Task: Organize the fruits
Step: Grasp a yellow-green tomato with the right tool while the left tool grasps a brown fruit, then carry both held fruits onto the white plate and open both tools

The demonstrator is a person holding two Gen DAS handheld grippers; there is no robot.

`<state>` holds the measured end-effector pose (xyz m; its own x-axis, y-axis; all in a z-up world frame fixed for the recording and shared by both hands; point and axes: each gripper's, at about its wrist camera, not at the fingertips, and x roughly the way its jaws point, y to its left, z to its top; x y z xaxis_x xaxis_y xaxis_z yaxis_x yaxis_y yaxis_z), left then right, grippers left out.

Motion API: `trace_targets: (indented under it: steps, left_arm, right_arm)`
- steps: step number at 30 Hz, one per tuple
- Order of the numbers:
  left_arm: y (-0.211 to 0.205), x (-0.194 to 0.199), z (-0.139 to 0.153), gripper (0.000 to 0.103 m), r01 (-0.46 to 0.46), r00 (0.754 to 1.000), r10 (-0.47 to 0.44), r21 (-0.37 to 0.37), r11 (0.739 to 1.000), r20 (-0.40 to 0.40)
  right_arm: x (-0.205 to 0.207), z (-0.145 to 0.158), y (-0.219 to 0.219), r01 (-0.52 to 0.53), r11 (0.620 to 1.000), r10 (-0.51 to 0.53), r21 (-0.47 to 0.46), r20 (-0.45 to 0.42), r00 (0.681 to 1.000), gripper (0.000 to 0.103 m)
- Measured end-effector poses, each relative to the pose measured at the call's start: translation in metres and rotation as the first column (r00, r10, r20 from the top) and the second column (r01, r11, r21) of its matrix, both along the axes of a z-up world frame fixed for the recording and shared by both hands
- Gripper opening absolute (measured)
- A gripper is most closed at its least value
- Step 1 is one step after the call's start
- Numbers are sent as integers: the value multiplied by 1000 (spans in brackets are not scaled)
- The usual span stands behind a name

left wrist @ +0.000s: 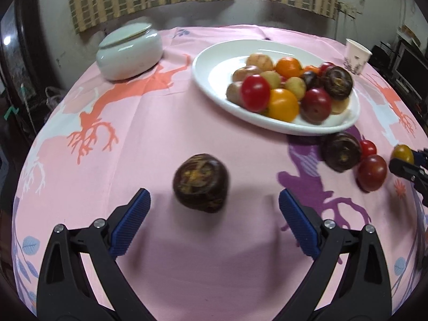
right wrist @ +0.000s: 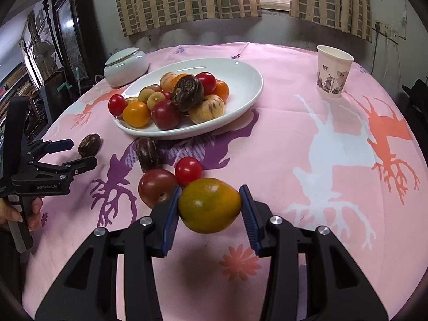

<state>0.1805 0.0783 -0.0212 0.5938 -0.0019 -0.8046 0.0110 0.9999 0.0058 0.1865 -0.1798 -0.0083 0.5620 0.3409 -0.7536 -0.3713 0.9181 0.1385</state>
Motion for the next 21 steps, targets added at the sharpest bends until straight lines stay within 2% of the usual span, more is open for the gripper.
trace_targets:
  steps: [3,6,7,8,10,11,16,21]
  left_arm:
    - [9,1,-3,98,-15,1000,17,-65,998,24]
    - [11,3,-5,97,-31,999,33,-56,998,29]
    - [12,4,-6,92,-32,999,34,-64,997,32]
    - [12,5,-8,80,-27,999,29,-75,997,27]
    - [14,7,-9,63,-35,999,36,-73,997,19]
    - [14,7,-9,50,-36,999,37,-68,997,26]
    - [18,6,-4,46,-46,999,48,-118,992,12]
    - [12,-1,12,46,-41,996,50,-128,991,67]
  right_arm:
    - [-1,2,0,-5,1000,5,7,-3,1000,44]
    - [-2,2,2,-9,1000,9,7,-2,1000,44]
    - [-2,2,2,-12,1000,12,7,-2,1000,44]
    - [-3,2,3,-14,1000,14,6,-1,1000,44]
    - [-3,2,3,-16,1000,16,4,-1,1000,44]
    - [-4,2,4,-17,1000,17,3,-1,1000,44]
    - [-4,2,5,-21,1000,21,2,-2,1000,44]
    - [-5,5,5,-20,1000,20,10,8,1000,44]
